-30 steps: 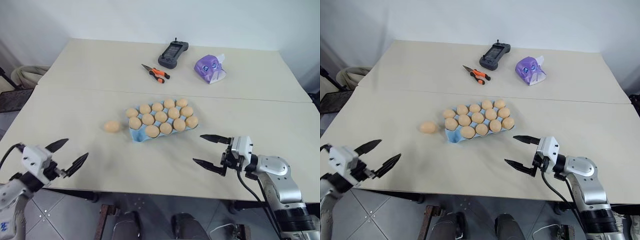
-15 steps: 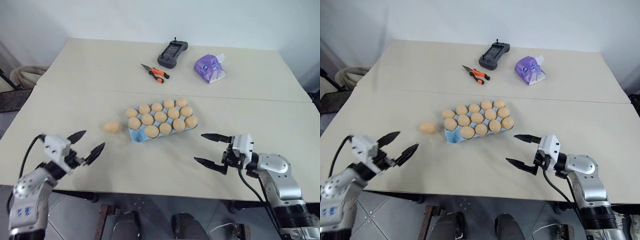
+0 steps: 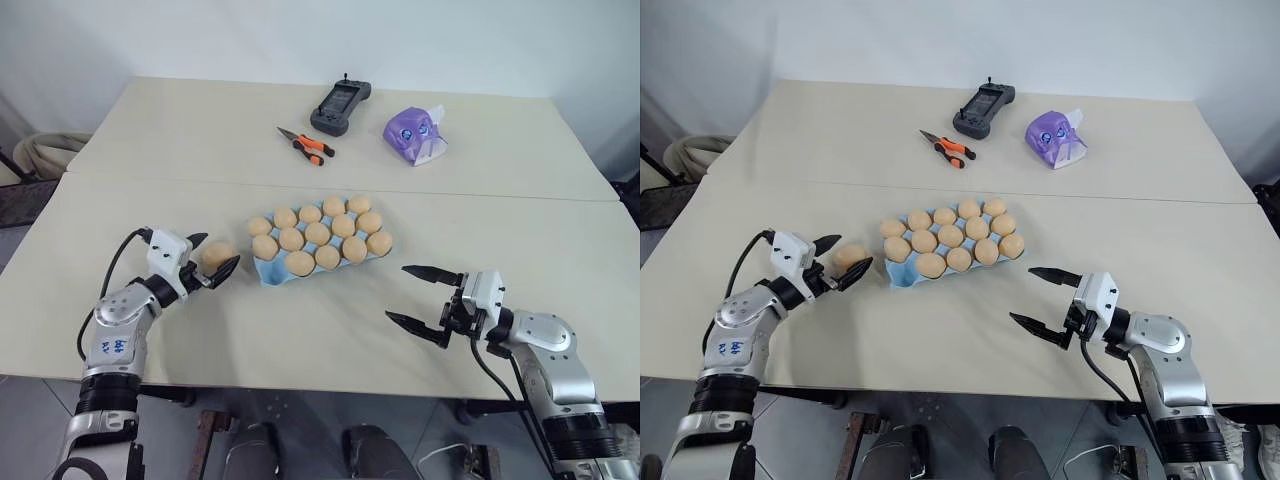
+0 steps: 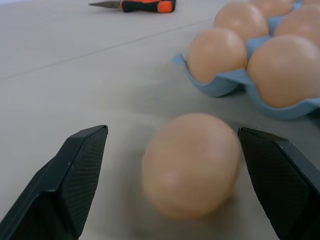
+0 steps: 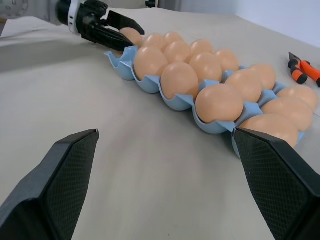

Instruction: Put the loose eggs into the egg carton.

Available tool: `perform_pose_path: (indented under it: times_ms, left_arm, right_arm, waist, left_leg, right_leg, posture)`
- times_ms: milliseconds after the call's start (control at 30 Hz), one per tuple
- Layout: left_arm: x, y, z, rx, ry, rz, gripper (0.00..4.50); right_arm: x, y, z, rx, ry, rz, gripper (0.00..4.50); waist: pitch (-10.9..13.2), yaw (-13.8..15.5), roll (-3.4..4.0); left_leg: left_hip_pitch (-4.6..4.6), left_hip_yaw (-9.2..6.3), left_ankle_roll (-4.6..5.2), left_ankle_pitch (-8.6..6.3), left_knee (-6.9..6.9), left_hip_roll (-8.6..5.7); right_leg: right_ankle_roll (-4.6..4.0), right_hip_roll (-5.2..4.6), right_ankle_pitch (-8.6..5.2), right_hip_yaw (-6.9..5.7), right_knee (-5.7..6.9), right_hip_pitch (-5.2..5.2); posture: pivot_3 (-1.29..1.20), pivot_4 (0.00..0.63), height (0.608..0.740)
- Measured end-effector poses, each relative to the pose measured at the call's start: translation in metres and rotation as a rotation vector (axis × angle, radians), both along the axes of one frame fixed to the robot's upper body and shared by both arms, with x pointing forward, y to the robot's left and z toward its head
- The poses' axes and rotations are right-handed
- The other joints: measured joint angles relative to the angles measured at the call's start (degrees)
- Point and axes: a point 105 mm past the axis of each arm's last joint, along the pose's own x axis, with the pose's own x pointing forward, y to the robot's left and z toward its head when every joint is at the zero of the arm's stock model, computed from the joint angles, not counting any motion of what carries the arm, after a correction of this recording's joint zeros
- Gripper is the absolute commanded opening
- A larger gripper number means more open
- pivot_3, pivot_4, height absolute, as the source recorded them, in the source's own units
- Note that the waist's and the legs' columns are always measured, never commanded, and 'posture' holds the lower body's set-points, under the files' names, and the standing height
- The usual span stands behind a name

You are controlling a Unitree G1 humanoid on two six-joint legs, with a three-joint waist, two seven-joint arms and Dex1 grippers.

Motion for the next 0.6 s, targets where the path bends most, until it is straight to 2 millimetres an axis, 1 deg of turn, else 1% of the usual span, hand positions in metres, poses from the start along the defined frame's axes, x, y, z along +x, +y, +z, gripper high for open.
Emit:
perform_pose_path:
  times_ms: [33,100,200,233,333,433,467,500,600]
  left_arm:
    - [0.001,-0.002,-0.001,-0.001,0.003,-0.01,3.86]
    - [0.002,-0.006,-0.004,-0.003,0.006,-0.023,3.22]
    - [0.003,-0.006,-0.004,-0.012,0.005,-0.025,2.26]
    - [0.002,-0.007,-0.004,-0.019,0.007,-0.034,2.05]
    - [-0.006,-0.018,0.0,-0.034,-0.004,-0.114,2.05]
    - [-0.015,-0.034,0.019,-0.027,-0.06,-0.204,2.05]
    - [-0.019,-0.042,0.03,-0.029,-0.091,-0.245,2.05]
    - [-0.021,-0.046,0.036,-0.024,-0.107,-0.268,2.05]
    - [-0.027,-0.063,0.042,-0.006,-0.111,-0.339,2.05]
  right_arm:
    - [0.0,0.0,-0.001,0.001,0.002,-0.002,4.5]
    - [0.0,0.0,-0.001,0.002,0.002,-0.004,4.5]
    - [0.0,0.0,0.0,0.003,-0.004,-0.006,4.5]
    - [0.0,0.0,0.0,0.003,-0.006,-0.007,4.5]
    - [0.0,-0.001,0.0,0.003,-0.011,-0.008,4.5]
    - [-0.002,-0.002,-0.002,0.003,-0.002,-0.013,4.5]
    - [-0.002,-0.003,-0.003,0.002,0.0,-0.016,4.5]
    - [-0.003,-0.003,-0.004,0.002,0.002,-0.017,4.5]
    - [-0.005,-0.004,-0.006,0.002,0.01,-0.022,4.5]
  waist:
    - [0.0,0.03,0.0]
    - [0.0,0.01,0.0]
    - [0.0,0.0,0.0]
    - [0.0,0.01,0.0]
    - [0.0,0.03,0.0]
    - [0.0,0.09,0.0]
    - [0.0,0.12,0.0]
    - [0.0,0.13,0.0]
    - [0.0,0.17,0.0]
  left_leg:
    - [0.0,0.0,0.0,0.0,0.02,-0.01]
    - [0.0,0.01,0.01,0.01,0.06,-0.01]
    - [0.02,-0.02,0.03,0.05,0.12,0.0]
    - [0.02,-0.04,0.03,0.07,0.12,-0.01]
    - [0.01,-0.06,0.03,0.09,0.12,0.01]
    - [0.01,-0.08,0.03,0.09,0.11,0.01]
    - [0.0,-0.08,0.04,0.1,0.11,0.01]
    - [0.01,-0.09,0.04,0.1,0.11,0.01]
    - [0.01,-0.1,0.07,0.11,0.11,-0.04]
  right_leg:
    - [0.0,0.03,0.0,-0.02,0.04,0.0]
    - [0.01,0.03,-0.01,0.0,0.14,-0.01]
    - [0.02,0.01,-0.01,0.0,0.27,-0.02]
    - [0.02,0.01,-0.01,-0.02,0.31,-0.02]
    - [0.02,0.01,-0.01,-0.04,0.33,-0.03]
    - [0.02,0.02,-0.01,-0.05,0.33,-0.01]
    - [0.03,0.02,-0.01,-0.05,0.33,0.0]
    - [0.02,0.02,-0.01,-0.05,0.32,0.01]
    - [0.04,0.03,-0.01,-0.06,0.31,0.02]
  posture:
    - [0.0,0.15,0.74]
    - [0.0,0.15,0.74]
    - [0.0,0.15,0.74]
    - [0.0,0.15,0.74]
    - [0.0,0.15,0.74]
    - [0.0,0.15,0.74]
    - [0.0,0.15,0.74]
    - [0.0,0.15,0.74]
    - [0.0,0.15,0.74]
